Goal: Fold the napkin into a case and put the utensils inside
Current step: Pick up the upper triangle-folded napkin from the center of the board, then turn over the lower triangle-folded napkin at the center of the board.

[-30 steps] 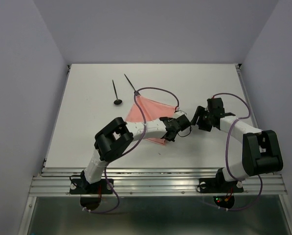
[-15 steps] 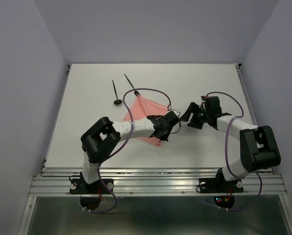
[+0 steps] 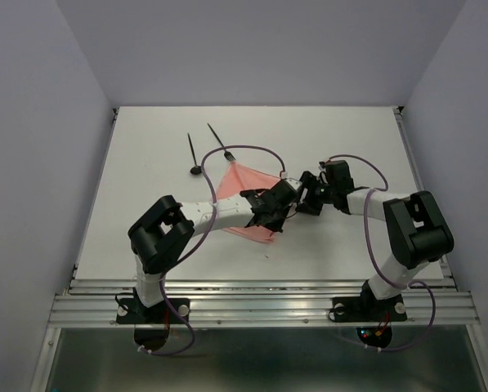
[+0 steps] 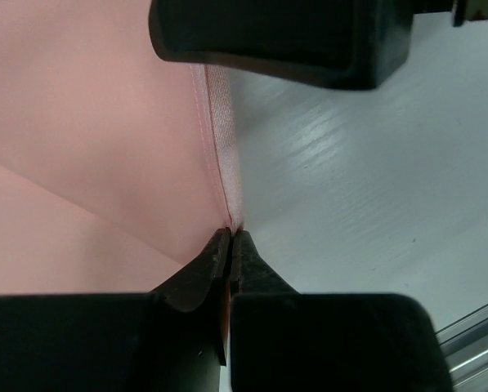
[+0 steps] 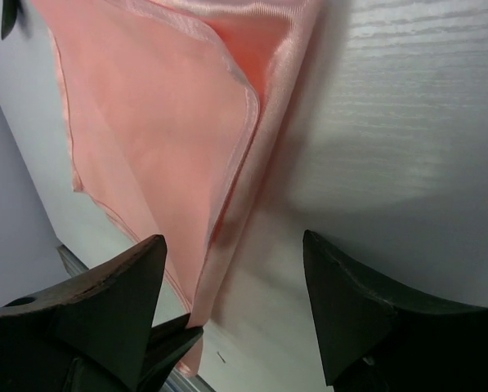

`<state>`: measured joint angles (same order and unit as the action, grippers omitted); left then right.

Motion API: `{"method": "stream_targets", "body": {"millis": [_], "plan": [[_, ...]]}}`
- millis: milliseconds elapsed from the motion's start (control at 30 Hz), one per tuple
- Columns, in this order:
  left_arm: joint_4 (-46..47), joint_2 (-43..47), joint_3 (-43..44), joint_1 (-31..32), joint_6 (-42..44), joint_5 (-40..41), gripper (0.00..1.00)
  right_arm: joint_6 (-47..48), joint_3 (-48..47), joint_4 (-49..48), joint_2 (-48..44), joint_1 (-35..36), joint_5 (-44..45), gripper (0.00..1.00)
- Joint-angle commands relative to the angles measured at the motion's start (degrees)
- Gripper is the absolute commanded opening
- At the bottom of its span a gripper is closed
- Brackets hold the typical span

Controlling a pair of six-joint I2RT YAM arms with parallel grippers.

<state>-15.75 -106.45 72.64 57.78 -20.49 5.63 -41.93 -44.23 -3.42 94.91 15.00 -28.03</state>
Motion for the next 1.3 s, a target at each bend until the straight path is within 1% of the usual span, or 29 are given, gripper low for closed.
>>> {"method": "stream_targets", "body": {"millis": [0, 67, 100, 167, 200, 267, 300, 367, 400, 467, 500, 567, 600, 633, 733, 767, 833, 867, 900, 967, 1067, 1133, 1267], "plan": [[1.25, 4.5, -1.45, -0.21, 0.89, -0.88, 0.0, -3.59, -1.12, -7.21, 2.73, 0.11, -0.27, 0.69], [1.33, 4.85, -1.89, -0.3, 0.98, -0.97, 0.0, -4.47, -1.65, -8.09, 4.74, 0.11, 0.26, 0.66], [1.42, 5.2, -1.98, -0.3, 1.07, -0.97, 0.0, -4.65, -2.26, -8.27, 5.45, 0.11, 0.43, 0.6], [1.42, 5.64, -2.5, -0.3, 1.07, -0.97, 0.0, -5.44, -2.62, -9.32, 6.51, 0.11, 0.79, 0.56], [1.42, 5.9, -2.68, -0.39, 1.24, -0.97, 0.0, -5.44, -3.14, -9.41, 7.56, 0.11, 0.96, 0.5], [1.68, 6.35, -3.29, -0.39, 1.33, -0.97, 0.0, -5.88, -3.5, -10.02, 8.35, 0.11, 0.96, 0.46], [1.77, 6.61, -3.47, -0.39, 1.5, -1.06, 0.0, -5.97, -3.58, -10.2, 8.97, 0.11, 0.87, 0.4], [1.77, 6.87, -3.65, -0.39, 1.68, -1.06, 0.0, -6.67, -3.41, -11.25, 8.97, 0.11, 0.7, 0.35], [1.86, 6.96, -3.73, -0.39, 1.86, -1.14, 0.0, -6.76, -3.41, -11.34, 8.8, 0.11, 0.78, 0.3], [1.86, 7.14, -3.74, -0.3, 2.12, -1.41, 0.0, -6.85, -3.58, -11.26, 8.62, 0.11, 0.96, 0.24], [1.86, 7.22, -3.65, -0.39, 2.3, -1.5, 0.0, -6.76, -3.58, -11.34, 8.36, 0.11, 0.96, 0.17], [1.6, 7.49, -3.12, -0.3, 2.65, -1.76, 0.0, -7.02, -3.67, -10.82, 7.05, 0.11, 1.92, 0.1], [1.34, 7.66, -2.95, -0.39, 2.74, -1.85, 0.0, -6.94, -3.93, -10.38, 6.6, 0.11, 2.36, 0.04], [1.07, 7.84, -2.68, -0.3, 2.74, -1.94, 0.0, -6.67, -4.28, -9.68, 5.99, 0.11, 2.8, 0.01], [0.02, 9.24, -1.02, -0.39, 2.91, -3.07, 0.0, -3.44, -6.3, -6.08, 2.57, 0.11, 6.22, 0.01], [-0.16, 9.6, -0.66, -0.39, 3.09, -3.34, 0.0, -2.38, -7.18, -2.5, 0.38, 0.11, 7.54, 0.01], [-1.38, 11.09, 0.21, -0.39, 3.09, -3.52, 0.0, 0.26, -9.72, 0.42, -2.09, 0.11, 11.39, 0.01], [-1.83, 11.79, 1.44, -0.39, 3.18, -3.52, 0.0, 1.23, -10.43, 2.69, -4.62, 0.11, 12.55, 0.01], [-2.96, 12.14, 2.23, -0.39, 3.18, -3.52, 0.0, 2.11, -12.09, 3.24, -5.87, 0.11, 13.52, 0.01], [-3.94, 13.37, 4.6, -0.39, 3.26, -3.95, 0.0, 4.39, -14.3, 8.49, -7.81, 0.11, 16.24, 0.01], [-4.82, 15.04, 8.03, -0.3, 3.27, -5.28, 0.0, 6.42, -17.55, 12.2, -10.88, -0.41, 18.1, 0.01], [-5.26, 15.57, 9.97, -0.39, 3.18, -7.81, 0.0, 7.3, -18.61, 13.78, -13.26, -1.02, 18.97, 0.01], [-6.93, 14.96, 16.47, -0.04, 2.83, -11.78, 0.0, 10.55, -19.4, 18.35, -18.09, -2.69, 23.71, 0.01]]}}
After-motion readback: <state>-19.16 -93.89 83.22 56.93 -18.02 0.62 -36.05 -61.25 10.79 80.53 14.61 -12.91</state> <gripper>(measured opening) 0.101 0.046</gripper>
